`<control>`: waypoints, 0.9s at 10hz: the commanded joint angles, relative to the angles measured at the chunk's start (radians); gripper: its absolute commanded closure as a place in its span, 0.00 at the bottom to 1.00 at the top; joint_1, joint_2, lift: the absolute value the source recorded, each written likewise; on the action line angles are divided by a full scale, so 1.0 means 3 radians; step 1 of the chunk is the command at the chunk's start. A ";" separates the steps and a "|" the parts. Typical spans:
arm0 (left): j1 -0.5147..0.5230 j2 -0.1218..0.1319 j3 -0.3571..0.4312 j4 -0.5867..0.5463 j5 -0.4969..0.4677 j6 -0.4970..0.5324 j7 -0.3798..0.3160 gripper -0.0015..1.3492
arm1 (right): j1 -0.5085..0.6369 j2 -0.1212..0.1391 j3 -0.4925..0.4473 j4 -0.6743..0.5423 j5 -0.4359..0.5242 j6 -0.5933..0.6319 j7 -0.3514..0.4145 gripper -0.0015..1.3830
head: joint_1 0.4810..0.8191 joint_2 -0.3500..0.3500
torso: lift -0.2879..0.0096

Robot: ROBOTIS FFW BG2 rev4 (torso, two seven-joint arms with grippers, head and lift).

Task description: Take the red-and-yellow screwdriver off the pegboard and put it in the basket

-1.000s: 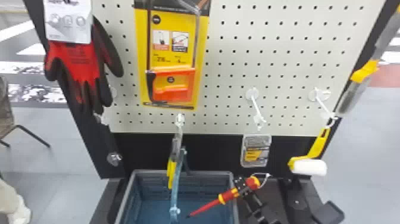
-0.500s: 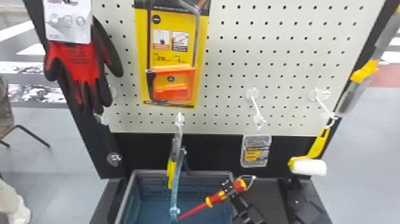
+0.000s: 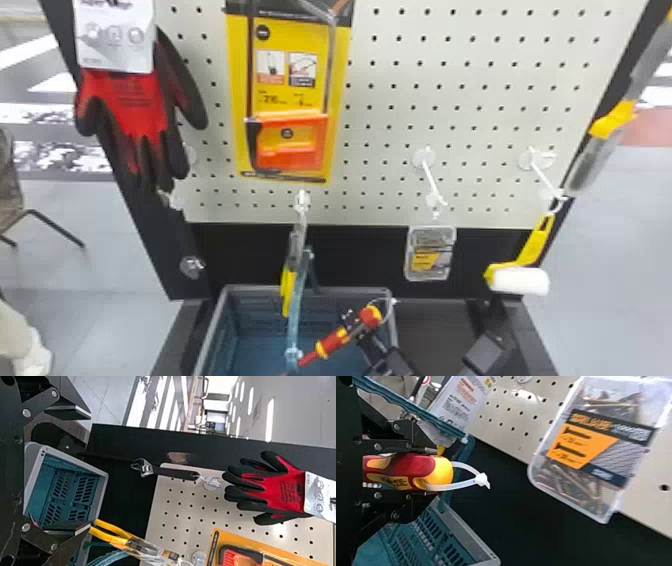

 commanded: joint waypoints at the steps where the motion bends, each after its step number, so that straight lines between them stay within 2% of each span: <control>1: 0.0000 0.0002 -0.0002 0.0000 0.0000 -0.0007 0.0000 0.24 | -0.0027 0.0000 0.0012 0.0049 0.0000 0.0021 0.0020 0.86 | 0.20 0.50 | 0.63; 2: 0.0000 0.0002 -0.0002 0.0000 0.0000 -0.0007 0.0000 0.24 | -0.0048 0.0005 0.0012 0.0081 0.0000 0.0021 0.0046 0.74 | 0.20 0.50 | 0.63; 4: 0.0000 0.0002 -0.0002 0.0000 0.0000 -0.0012 0.0000 0.24 | -0.0084 0.0000 0.0007 0.0106 0.0005 0.0061 0.0077 0.40 | 0.20 0.50 | 0.63; 5: 0.0000 0.0002 -0.0002 0.0000 0.0000 -0.0012 0.0000 0.24 | -0.0120 0.0000 0.0007 0.0155 0.0005 0.0102 0.0143 0.27 | 0.20 0.50 | 0.63; 7: 0.0000 0.0002 -0.0002 0.0000 0.0000 -0.0017 0.0005 0.24 | -0.0127 0.0005 0.0007 0.0163 0.0010 0.0102 0.0169 0.12 | 0.20 0.50 | 0.63; 9: 0.0000 0.0002 -0.0002 0.0000 -0.0005 -0.0022 0.0000 0.25 | -0.0127 0.0005 0.0001 0.0163 0.0010 0.0097 0.0179 0.09 | 0.20 0.50 | 0.63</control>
